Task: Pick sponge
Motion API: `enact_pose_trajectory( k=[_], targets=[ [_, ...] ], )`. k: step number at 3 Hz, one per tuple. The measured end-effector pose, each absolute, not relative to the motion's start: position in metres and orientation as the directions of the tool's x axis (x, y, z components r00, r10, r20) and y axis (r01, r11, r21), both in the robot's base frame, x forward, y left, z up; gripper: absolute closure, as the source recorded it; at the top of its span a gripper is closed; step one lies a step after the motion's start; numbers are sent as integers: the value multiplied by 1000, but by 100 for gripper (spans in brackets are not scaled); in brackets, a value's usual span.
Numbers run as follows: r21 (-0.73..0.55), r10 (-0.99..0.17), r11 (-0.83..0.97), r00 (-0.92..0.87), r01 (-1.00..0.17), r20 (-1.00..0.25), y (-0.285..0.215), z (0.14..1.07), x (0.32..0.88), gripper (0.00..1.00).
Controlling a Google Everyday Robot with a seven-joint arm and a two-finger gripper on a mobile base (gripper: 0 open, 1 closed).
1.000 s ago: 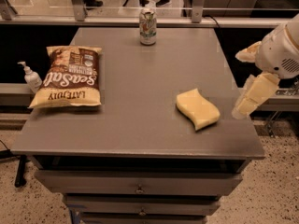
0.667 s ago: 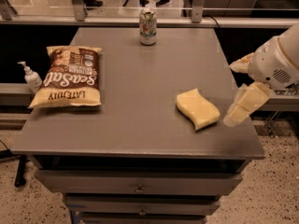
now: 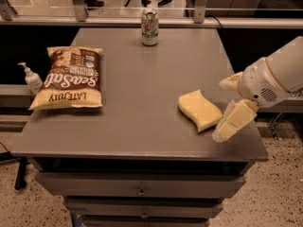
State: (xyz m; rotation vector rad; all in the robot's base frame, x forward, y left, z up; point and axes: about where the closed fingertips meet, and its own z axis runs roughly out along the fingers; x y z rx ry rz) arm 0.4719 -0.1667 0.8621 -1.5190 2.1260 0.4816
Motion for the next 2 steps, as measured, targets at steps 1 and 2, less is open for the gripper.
enact_pose_trajectory(
  k=[1, 2],
  targets=[
    [22, -758, 309, -260, -951, -599, -152, 851, 474, 0],
    [27, -741, 308, -258, -951, -621, -144, 845, 477, 16]
  ],
)
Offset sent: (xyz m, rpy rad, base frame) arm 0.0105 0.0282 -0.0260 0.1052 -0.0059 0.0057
